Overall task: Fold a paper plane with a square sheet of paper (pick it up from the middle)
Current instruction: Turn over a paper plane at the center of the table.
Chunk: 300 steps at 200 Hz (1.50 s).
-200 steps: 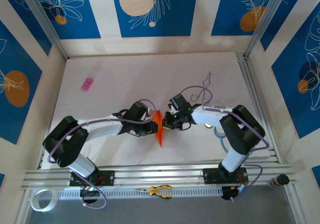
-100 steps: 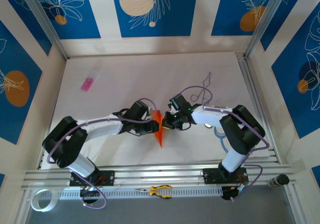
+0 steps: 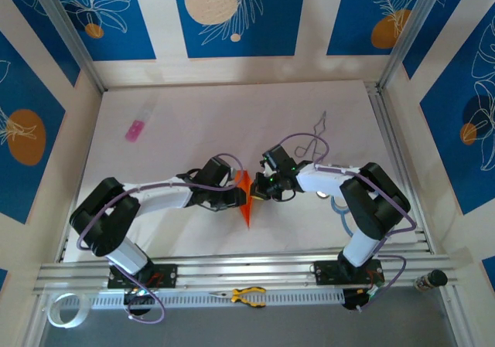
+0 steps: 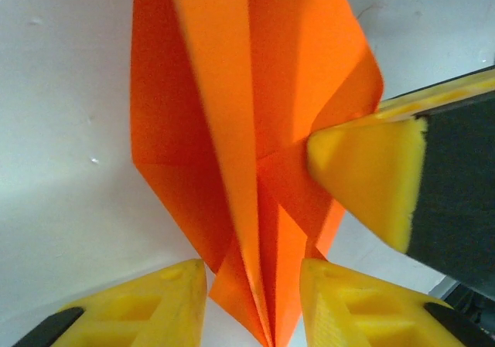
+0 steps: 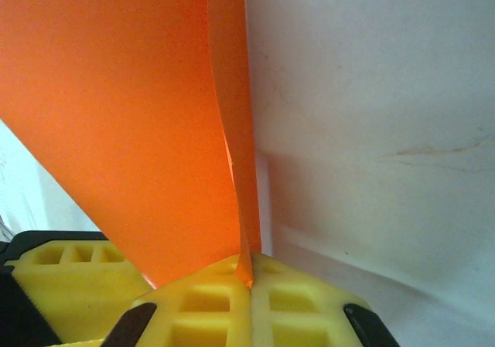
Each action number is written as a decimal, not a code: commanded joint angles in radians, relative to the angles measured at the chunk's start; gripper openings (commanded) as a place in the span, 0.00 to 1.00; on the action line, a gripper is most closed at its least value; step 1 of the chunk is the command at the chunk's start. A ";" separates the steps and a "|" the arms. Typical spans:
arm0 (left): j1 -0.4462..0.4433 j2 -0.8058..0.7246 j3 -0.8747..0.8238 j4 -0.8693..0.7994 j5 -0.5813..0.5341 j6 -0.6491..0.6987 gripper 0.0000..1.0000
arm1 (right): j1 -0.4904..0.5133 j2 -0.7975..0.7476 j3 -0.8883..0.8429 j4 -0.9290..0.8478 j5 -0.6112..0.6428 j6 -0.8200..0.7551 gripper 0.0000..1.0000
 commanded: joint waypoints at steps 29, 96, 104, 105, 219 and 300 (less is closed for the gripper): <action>-0.008 -0.022 0.010 0.013 0.011 -0.003 0.34 | -0.003 0.009 0.008 -0.005 -0.029 0.012 0.01; -0.013 -0.024 0.036 -0.019 0.011 0.007 0.32 | -0.004 0.011 0.007 -0.003 -0.029 0.017 0.01; -0.014 -0.021 0.039 -0.020 0.013 0.009 0.32 | -0.003 0.011 0.006 -0.001 -0.029 0.018 0.01; -0.014 -0.020 0.040 -0.021 0.013 0.009 0.32 | -0.003 0.011 0.007 -0.001 -0.029 0.018 0.01; -0.025 -0.030 0.073 -0.088 -0.022 0.021 0.32 | -0.005 0.012 0.008 0.006 -0.038 0.023 0.01; -0.048 -0.045 0.058 -0.092 -0.047 -0.023 0.31 | -0.005 0.014 0.011 0.009 -0.043 0.024 0.01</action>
